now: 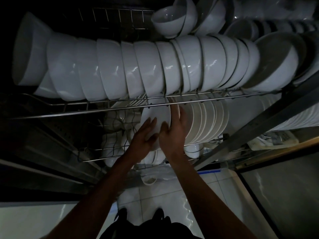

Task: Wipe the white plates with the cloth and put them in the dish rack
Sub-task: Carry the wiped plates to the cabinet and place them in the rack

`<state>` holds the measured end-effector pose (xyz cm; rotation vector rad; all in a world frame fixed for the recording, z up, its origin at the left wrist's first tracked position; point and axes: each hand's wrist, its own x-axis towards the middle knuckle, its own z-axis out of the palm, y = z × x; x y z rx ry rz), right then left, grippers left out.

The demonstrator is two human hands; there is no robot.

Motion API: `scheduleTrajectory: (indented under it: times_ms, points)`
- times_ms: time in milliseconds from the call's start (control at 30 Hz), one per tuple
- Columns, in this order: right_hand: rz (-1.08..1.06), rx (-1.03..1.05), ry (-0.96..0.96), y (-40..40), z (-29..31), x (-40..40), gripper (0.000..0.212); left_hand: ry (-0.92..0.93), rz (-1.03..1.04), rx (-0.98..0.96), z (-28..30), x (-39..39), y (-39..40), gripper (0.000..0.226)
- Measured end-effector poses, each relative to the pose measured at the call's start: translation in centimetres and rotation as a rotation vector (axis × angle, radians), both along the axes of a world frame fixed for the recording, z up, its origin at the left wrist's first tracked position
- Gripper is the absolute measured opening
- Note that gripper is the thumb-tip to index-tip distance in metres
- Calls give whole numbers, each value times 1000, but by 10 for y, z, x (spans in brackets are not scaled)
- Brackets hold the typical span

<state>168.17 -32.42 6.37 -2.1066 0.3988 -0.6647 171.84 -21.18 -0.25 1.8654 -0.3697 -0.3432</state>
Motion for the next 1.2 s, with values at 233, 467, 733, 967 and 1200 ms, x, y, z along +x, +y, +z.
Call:
scheduleTrajectory:
  times_ms: [233,467,733,967,1200]
  points:
    - [43,-35,63,-1,-1,-4,81,20,29,-17,-9,4,2,59]
    - [87,-194,131,-9,1,-8,80,21,37,-53,-13,6,4,54]
    - [70,-292,159,-15,-3,-10,85,51,76,-30,-18,4,5,53]
    - [94,-365,75,-24,-7,-9,70,-36,64,54,-14,-8,7,49]
    - [111,-403,92,-26,-7,-12,73,-69,70,35,-7,-23,6,49]
